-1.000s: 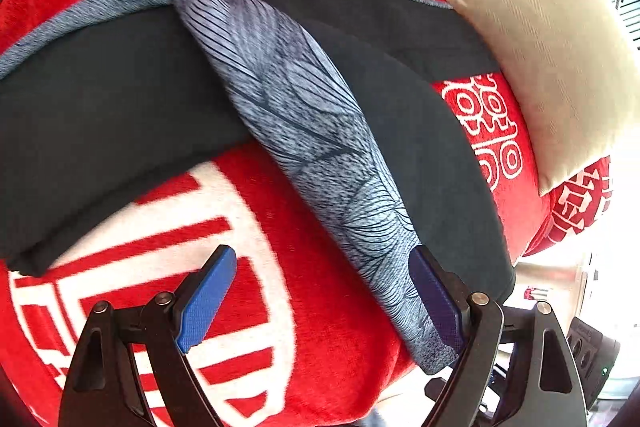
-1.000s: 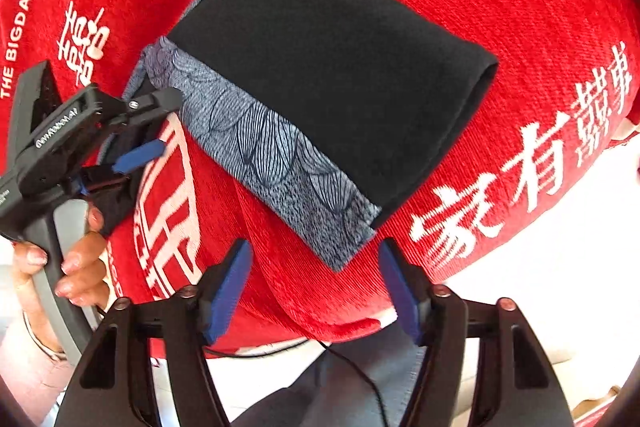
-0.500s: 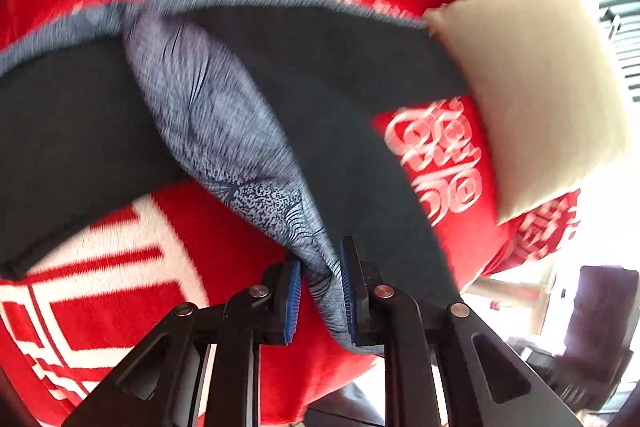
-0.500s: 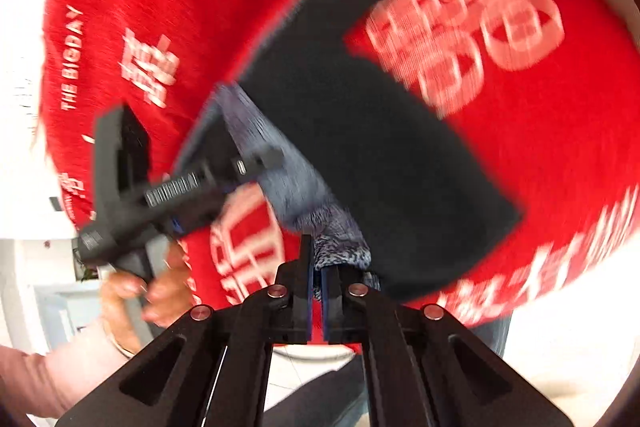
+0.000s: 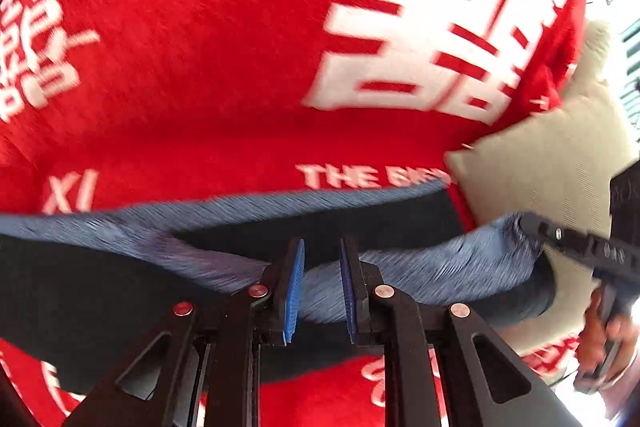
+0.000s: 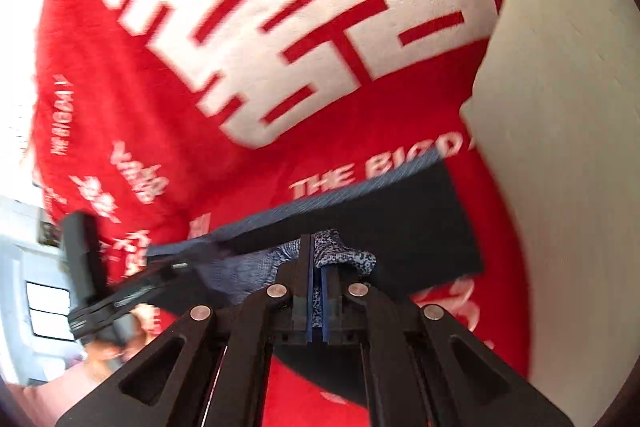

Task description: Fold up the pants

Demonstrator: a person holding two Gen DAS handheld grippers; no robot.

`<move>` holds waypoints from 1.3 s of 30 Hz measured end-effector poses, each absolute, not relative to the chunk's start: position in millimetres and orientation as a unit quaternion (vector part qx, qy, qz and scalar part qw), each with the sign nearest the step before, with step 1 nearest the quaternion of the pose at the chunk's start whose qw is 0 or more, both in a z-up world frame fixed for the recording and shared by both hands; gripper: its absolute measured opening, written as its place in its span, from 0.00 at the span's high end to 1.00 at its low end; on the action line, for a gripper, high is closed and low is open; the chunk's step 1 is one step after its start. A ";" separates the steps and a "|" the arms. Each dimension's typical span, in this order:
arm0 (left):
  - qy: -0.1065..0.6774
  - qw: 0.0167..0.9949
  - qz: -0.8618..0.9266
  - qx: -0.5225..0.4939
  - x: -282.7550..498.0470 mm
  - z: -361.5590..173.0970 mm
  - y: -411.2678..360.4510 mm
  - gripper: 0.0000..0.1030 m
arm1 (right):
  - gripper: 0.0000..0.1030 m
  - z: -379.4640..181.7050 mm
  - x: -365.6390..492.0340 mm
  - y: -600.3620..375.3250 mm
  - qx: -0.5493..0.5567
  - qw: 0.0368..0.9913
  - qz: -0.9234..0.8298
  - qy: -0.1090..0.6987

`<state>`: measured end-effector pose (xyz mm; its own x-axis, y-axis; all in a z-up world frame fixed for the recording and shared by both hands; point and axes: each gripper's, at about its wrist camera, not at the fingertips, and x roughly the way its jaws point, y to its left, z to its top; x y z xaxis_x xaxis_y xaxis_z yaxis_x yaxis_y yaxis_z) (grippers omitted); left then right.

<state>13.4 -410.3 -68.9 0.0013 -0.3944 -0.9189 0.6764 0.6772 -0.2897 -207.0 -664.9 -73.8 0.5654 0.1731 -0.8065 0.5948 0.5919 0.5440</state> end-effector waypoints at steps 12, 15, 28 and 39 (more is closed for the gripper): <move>0.645 0.698 -0.239 0.199 20.1 -153.1 -371.4 0.80 | 0.68 -150.5 -148.5 -707.8 0.360 0.740 -0.168 0.543; 0.645 0.700 -0.229 0.206 17.0 -160.8 -378.8 0.80 | 0.18 -133.5 -145.8 -711.2 0.334 0.750 -0.196 0.537; 0.600 0.726 -0.230 0.246 9.6 -170.9 -415.8 0.80 | 0.84 -183.7 -151.6 -664.7 0.306 0.729 -0.191 0.581; 0.597 0.736 -0.231 0.220 36.6 -142.1 -409.9 0.76 | 0.70 -184.1 -156.6 -696.8 0.362 0.721 -0.243 0.539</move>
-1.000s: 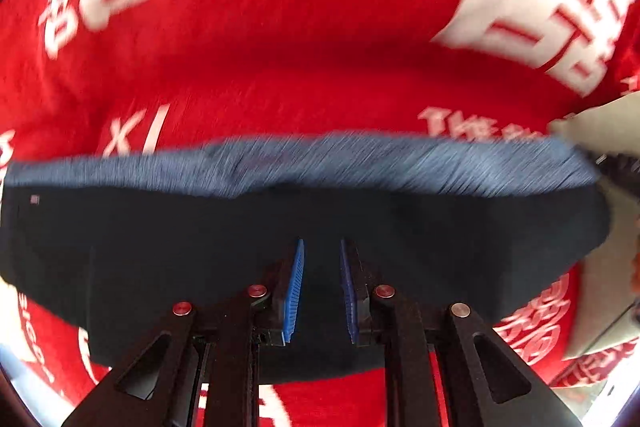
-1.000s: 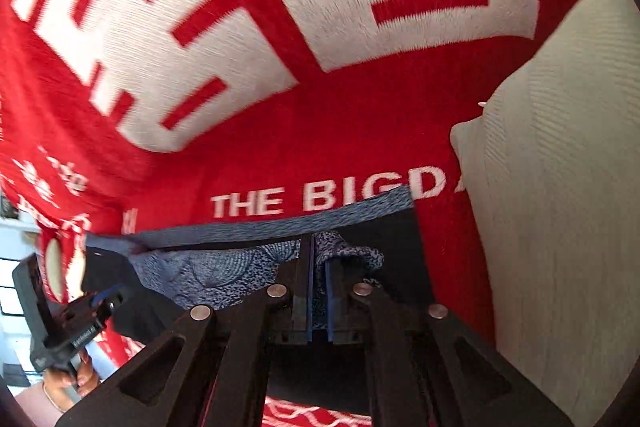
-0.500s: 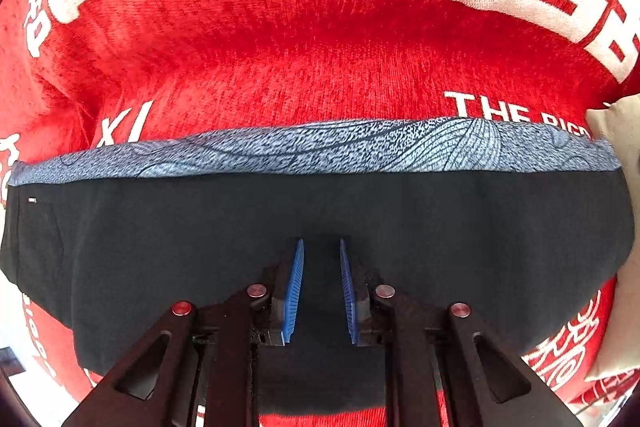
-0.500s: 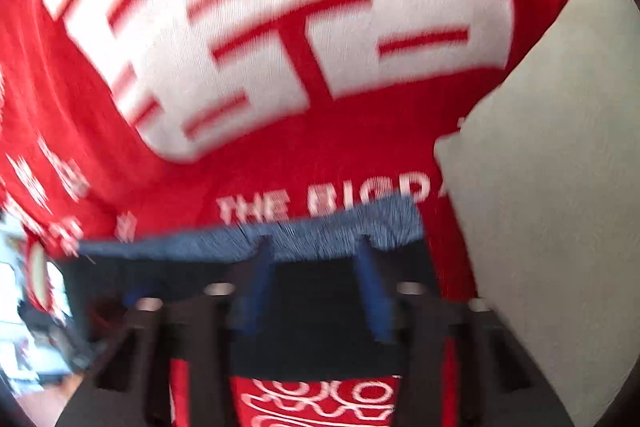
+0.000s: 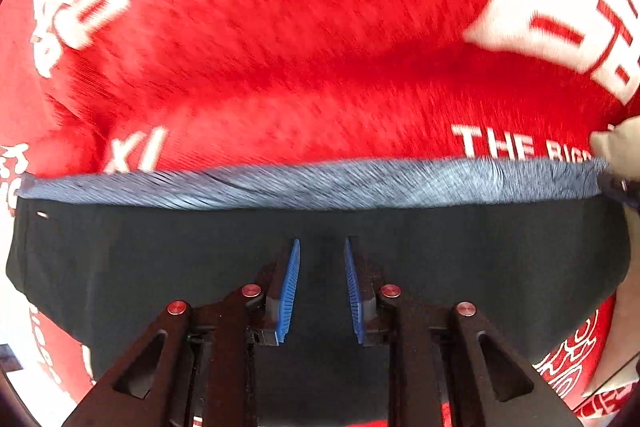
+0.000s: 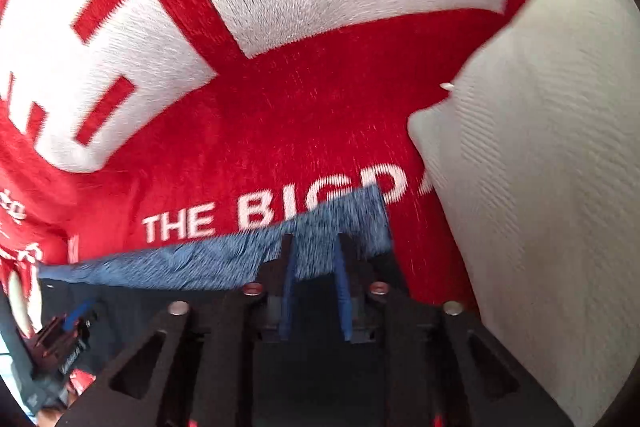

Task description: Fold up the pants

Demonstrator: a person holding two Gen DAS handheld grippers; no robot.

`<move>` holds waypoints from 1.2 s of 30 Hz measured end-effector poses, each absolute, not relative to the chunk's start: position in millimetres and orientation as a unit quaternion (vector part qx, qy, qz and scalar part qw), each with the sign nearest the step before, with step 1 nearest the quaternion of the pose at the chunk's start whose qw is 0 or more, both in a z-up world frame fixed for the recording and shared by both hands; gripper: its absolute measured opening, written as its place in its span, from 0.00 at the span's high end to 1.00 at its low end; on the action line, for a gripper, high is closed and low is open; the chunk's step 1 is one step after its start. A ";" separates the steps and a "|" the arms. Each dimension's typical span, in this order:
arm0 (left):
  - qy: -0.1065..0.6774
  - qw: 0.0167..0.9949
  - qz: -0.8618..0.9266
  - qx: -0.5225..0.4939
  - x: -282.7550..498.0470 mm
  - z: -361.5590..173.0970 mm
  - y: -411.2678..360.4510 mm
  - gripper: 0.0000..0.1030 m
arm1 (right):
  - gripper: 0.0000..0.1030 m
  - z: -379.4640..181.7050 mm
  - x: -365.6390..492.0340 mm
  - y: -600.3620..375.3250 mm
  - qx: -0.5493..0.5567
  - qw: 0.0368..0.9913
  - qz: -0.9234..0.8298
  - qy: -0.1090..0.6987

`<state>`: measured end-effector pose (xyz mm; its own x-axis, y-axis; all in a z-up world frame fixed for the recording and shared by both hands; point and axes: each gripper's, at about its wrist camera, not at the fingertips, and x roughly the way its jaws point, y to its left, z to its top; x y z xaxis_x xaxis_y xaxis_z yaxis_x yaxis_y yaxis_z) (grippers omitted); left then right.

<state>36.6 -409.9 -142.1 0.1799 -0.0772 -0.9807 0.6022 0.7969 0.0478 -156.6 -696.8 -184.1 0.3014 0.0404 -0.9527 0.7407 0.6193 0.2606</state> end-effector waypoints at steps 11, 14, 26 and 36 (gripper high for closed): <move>0.583 0.749 -0.193 0.249 87.2 -173.1 -403.1 0.35 | 0.54 -196.9 -181.5 -635.9 0.286 0.736 -0.220 0.573; 0.589 0.762 -0.167 0.211 107.3 -181.1 -405.0 0.33 | 0.49 -199.6 -180.6 -629.2 0.280 0.736 -0.215 0.577; 0.585 0.763 -0.161 0.222 117.7 -131.0 -319.2 0.33 | 0.43 -168.0 -153.8 -582.4 0.259 0.732 -0.232 0.586; 0.588 0.751 -0.192 0.231 122.6 -123.4 -210.0 0.33 | 0.37 -153.4 -126.7 -479.0 0.346 0.735 -0.187 0.553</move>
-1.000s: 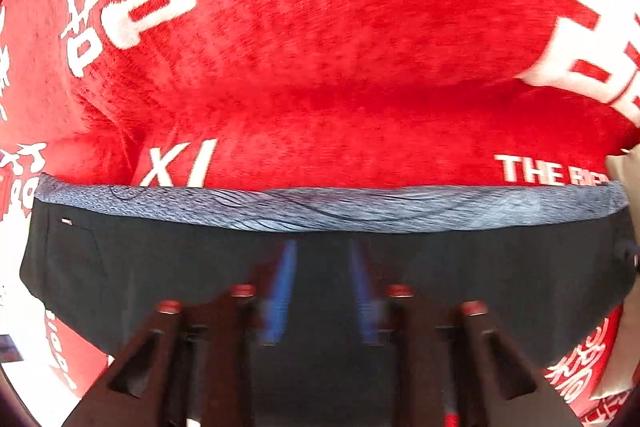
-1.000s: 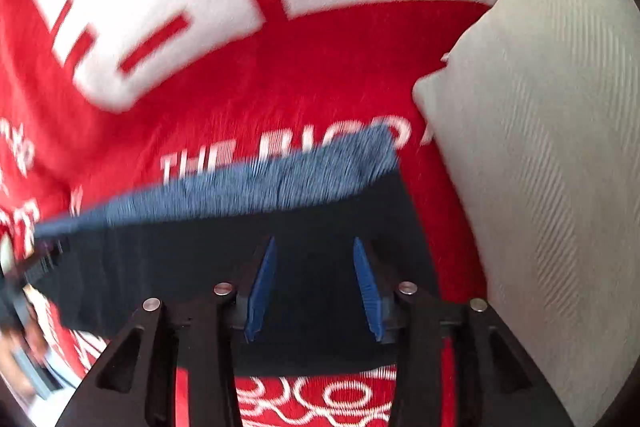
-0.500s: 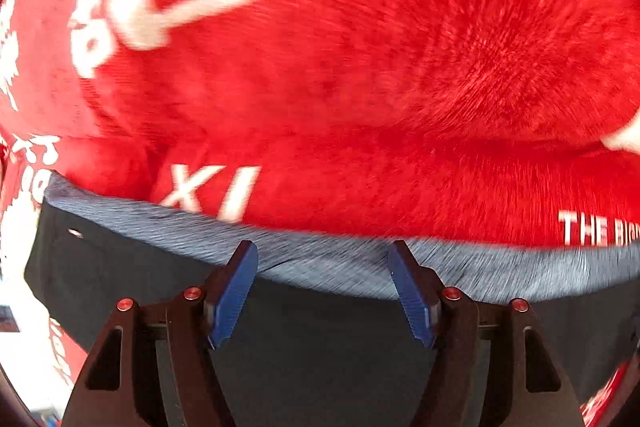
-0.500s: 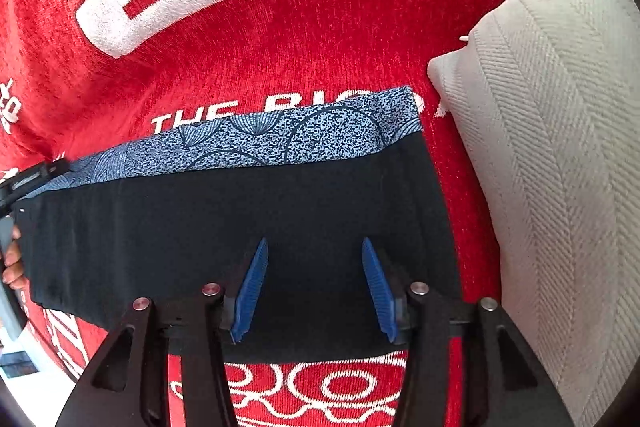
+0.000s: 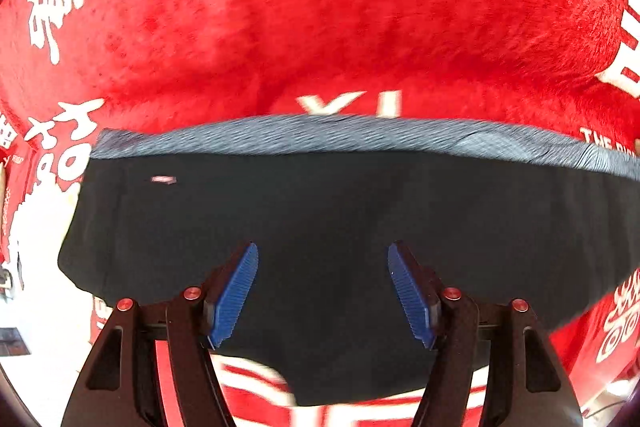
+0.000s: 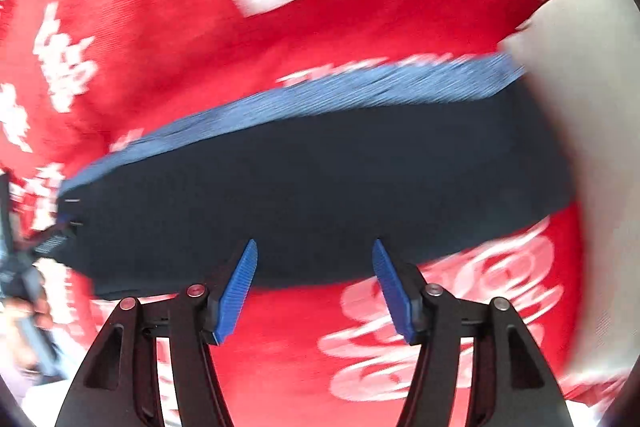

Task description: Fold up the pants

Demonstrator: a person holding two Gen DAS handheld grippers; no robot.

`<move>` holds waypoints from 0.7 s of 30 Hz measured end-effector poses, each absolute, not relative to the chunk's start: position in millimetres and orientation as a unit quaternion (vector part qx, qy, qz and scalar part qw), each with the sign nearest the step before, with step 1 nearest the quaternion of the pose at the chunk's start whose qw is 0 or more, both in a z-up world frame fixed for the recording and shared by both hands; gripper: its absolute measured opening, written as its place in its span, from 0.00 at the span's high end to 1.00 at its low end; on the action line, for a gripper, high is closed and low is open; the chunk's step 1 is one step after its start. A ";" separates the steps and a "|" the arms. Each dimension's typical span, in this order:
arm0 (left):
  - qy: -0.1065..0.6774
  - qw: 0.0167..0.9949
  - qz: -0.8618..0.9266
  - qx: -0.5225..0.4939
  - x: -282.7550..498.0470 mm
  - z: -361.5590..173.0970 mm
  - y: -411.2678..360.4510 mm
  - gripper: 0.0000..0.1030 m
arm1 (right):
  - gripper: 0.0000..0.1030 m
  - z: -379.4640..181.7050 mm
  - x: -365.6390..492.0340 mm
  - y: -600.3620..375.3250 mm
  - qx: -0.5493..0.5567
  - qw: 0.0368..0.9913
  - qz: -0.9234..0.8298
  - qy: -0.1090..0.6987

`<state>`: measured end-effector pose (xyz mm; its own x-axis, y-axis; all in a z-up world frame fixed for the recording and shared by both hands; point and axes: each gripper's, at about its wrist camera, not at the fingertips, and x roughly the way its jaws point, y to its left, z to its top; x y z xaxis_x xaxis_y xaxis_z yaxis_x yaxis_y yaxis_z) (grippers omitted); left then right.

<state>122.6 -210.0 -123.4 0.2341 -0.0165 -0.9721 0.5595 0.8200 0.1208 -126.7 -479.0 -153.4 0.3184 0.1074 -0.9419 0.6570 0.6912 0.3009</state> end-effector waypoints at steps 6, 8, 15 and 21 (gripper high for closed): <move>0.581 0.760 -0.161 0.241 173.9 -133.2 -125.8 0.33 | 0.38 -182.2 -77.2 -353.9 0.489 0.699 -0.068 0.517; 0.582 0.760 -0.151 0.245 185.7 -136.0 -105.8 0.33 | 0.37 -197.2 -55.6 -308.9 0.528 0.679 -0.040 0.509; 0.575 0.765 -0.135 0.256 218.8 -159.4 -61.6 0.31 | 0.38 -218.3 -24.3 -244.3 0.545 0.676 -0.039 0.494; 0.557 0.778 -0.148 0.249 221.9 -166.3 -56.3 0.17 | 0.88 -221.8 -7.2 -246.8 0.551 0.673 -0.047 0.491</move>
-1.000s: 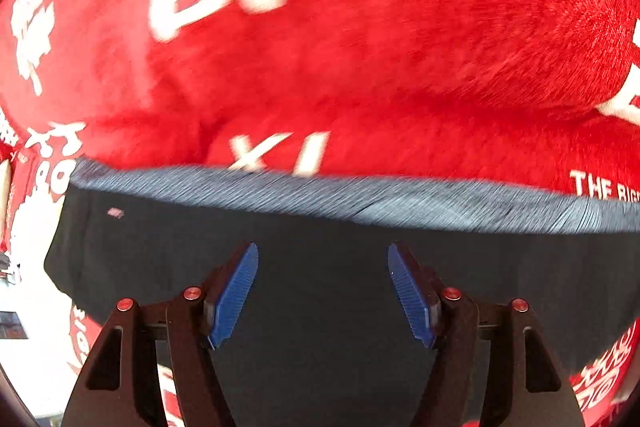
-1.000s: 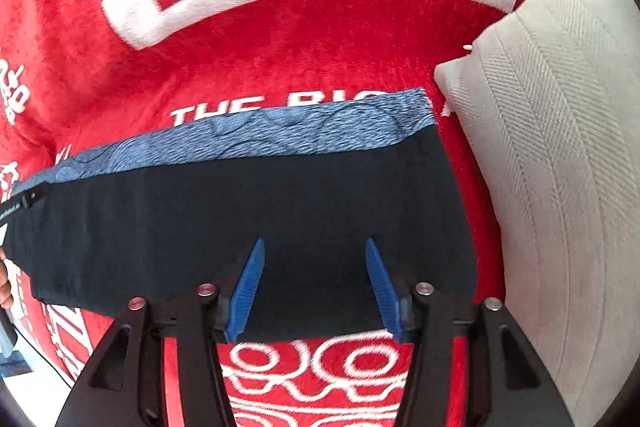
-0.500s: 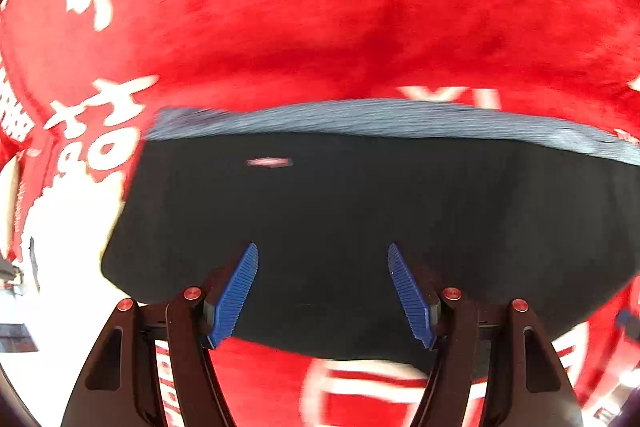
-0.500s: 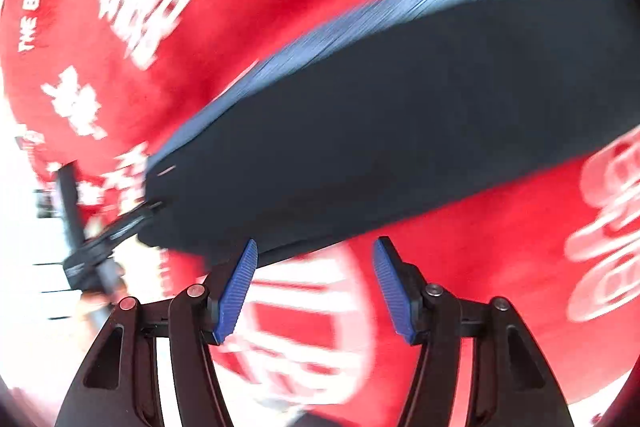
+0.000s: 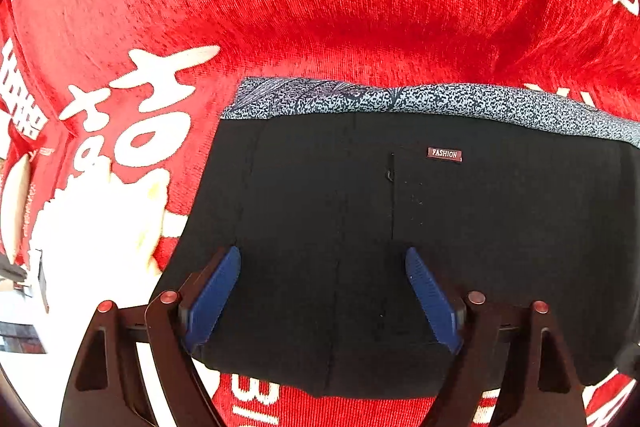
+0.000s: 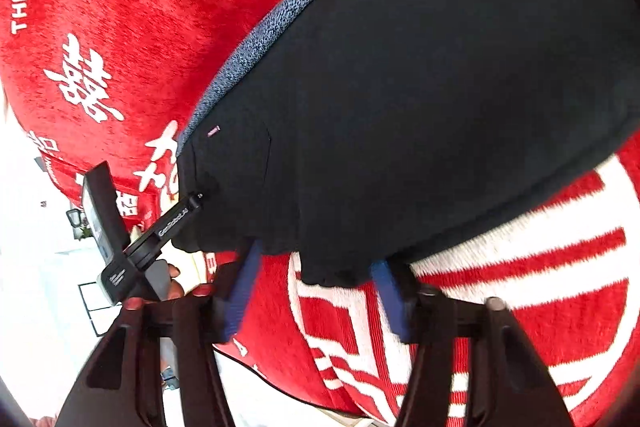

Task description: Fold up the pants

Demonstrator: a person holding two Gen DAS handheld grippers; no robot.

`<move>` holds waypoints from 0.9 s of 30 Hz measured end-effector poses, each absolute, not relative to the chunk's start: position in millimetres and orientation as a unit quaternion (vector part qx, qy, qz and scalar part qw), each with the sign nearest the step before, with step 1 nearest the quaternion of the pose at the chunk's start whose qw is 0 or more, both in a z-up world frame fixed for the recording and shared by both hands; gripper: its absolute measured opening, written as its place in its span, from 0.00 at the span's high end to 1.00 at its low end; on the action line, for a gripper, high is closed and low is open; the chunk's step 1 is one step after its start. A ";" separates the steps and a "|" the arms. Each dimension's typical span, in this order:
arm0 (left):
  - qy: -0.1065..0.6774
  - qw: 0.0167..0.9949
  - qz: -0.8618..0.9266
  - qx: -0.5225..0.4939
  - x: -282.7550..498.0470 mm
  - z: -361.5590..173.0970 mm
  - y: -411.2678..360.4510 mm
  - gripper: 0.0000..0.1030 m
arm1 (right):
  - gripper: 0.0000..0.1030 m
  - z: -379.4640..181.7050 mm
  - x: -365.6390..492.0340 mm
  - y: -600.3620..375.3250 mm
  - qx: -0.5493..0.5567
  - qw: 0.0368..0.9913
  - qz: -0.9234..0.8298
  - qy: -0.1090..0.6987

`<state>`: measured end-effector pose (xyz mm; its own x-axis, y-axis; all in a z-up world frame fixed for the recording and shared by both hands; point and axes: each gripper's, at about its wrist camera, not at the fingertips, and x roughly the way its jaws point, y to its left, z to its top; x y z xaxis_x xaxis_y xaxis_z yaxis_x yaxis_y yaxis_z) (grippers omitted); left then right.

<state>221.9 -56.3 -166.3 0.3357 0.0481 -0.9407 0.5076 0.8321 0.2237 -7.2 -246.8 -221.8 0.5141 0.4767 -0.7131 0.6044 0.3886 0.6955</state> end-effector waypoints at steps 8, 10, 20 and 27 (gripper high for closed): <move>0.561 0.771 -0.169 0.248 223.3 -169.2 -38.5 0.15 | 0.94 -212.0 -17.1 -230.0 0.499 0.680 -0.059 0.533; 0.570 0.766 -0.166 0.246 224.7 -167.1 -37.6 0.15 | 0.90 -222.9 -23.7 -228.8 0.524 0.661 -0.055 0.535; 0.528 0.791 -0.173 0.256 265.4 -142.4 -91.2 0.15 | 0.55 -158.8 -21.1 -282.4 0.375 0.745 -0.095 0.544; 0.561 0.787 -0.115 0.229 293.3 -184.6 -65.0 0.01 | 0.56 -193.9 -19.2 -321.4 0.374 0.723 -0.162 0.558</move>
